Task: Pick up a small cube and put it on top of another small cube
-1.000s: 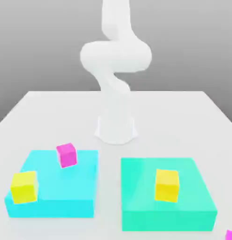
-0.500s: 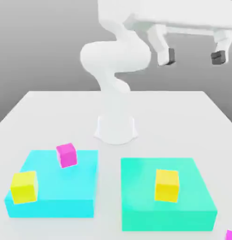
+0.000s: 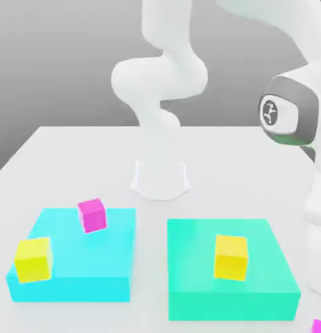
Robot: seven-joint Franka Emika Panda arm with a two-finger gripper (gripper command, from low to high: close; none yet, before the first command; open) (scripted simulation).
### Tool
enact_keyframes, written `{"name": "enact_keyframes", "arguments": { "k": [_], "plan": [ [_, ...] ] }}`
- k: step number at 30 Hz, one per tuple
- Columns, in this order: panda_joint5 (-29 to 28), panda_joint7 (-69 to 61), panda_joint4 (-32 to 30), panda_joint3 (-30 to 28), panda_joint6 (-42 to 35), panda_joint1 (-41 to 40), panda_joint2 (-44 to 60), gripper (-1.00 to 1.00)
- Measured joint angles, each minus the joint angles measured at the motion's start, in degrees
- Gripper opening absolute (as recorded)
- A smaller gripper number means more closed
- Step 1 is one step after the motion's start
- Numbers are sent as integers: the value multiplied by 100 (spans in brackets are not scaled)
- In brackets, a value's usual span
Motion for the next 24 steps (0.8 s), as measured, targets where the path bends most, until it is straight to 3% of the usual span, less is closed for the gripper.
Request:
{"name": "enact_keyframes", "arguments": {
  "k": [6,7,13,17,24],
  "plan": [
    [-314,-103,276,-52,564,249,1253,0],
    [-341,-88,314,-77,679,270,1411,-100],
    [-345,-88,334,-90,731,282,1489,-100],
    [-240,-162,196,-5,307,222,930,-100],
    [342,708,-866,-559,-51,-300,-528,-100]
  ]
}}
